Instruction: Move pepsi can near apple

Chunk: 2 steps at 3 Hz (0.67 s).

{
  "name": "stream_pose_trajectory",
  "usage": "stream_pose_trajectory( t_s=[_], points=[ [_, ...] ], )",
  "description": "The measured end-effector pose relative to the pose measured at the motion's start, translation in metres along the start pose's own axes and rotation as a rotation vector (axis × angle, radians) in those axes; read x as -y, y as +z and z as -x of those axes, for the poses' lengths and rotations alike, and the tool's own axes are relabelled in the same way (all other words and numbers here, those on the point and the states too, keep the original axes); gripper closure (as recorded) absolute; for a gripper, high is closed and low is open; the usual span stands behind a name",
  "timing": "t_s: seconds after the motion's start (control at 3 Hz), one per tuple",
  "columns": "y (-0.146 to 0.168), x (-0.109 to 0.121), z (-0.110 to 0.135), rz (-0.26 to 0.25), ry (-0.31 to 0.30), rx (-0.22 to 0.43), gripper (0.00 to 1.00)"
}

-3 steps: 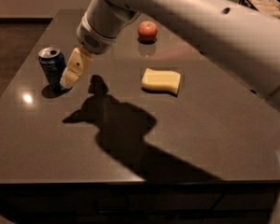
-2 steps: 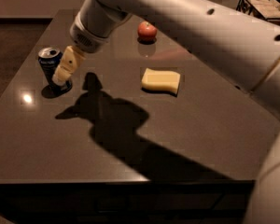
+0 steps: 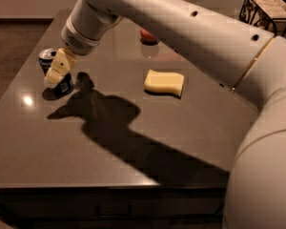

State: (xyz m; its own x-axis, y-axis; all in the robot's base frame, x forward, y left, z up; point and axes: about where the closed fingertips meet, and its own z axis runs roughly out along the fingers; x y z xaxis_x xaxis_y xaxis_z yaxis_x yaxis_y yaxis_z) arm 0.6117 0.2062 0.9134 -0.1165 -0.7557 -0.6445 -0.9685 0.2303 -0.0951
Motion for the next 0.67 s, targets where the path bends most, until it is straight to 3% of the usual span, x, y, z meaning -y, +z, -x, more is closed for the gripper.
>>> stream_pose_trajectory(
  t_s=[0.33, 0.67],
  points=[
    [0.0142, -0.0025, 0.0042, 0.022, -0.010, -0.009, 0.00],
    [0.0203, -0.0032, 0.0106, 0.042, -0.016, -0.010, 0.18]
  ],
)
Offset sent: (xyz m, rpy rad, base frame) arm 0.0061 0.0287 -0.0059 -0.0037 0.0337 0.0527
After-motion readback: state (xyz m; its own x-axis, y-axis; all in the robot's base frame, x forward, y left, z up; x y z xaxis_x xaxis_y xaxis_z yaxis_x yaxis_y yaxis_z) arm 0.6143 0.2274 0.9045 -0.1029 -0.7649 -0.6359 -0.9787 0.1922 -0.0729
